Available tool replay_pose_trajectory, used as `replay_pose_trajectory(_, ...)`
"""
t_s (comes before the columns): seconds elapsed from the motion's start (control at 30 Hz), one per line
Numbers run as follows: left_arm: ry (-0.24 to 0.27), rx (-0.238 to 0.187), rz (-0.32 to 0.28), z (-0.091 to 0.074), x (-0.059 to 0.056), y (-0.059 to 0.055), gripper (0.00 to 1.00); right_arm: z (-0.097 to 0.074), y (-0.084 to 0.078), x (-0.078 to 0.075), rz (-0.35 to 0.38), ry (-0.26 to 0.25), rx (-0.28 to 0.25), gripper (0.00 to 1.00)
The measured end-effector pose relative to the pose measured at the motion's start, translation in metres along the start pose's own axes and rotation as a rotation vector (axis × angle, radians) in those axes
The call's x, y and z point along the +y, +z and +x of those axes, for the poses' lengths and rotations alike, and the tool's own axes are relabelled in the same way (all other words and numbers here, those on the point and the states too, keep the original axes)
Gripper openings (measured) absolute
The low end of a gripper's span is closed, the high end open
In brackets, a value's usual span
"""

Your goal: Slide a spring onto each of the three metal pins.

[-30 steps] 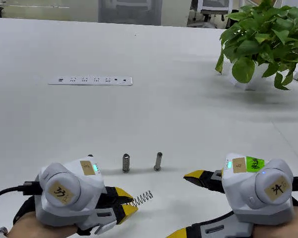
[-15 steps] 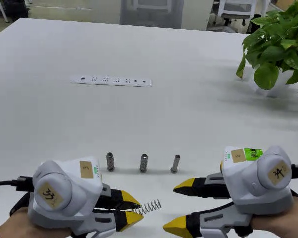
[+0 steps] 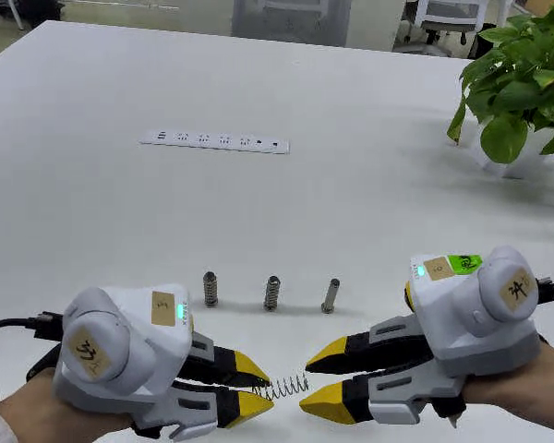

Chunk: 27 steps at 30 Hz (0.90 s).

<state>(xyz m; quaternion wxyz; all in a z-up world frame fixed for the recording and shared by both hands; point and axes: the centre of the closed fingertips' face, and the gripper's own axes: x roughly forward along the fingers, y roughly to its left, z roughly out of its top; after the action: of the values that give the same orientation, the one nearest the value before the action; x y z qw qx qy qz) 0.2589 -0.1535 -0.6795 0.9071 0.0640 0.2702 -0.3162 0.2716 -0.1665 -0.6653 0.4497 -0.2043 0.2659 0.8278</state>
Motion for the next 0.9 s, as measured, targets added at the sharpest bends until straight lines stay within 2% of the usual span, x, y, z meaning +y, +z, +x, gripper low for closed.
replay_pose_trajectory(0.3, -0.022, -0.020, 0.010, 0.0025, -0.0053, 0.0047, 0.09, -0.0002, -0.0019, 0.0030, 0.007, 0.020, 0.004, 0.13)
replay_pose_trajectory(0.53, -0.018, -0.026, -0.001, 0.0034, -0.0055, 0.0037, 0.09, -0.0007, -0.0030, 0.0032, -0.009, 0.021, 0.015, 0.12)
replay_pose_trajectory(0.9, -0.012, -0.032, -0.022, 0.0067, -0.0043, 0.0077, 0.09, -0.0048, 0.0064, 0.0061, -0.125, -0.019, 0.091, 0.12)
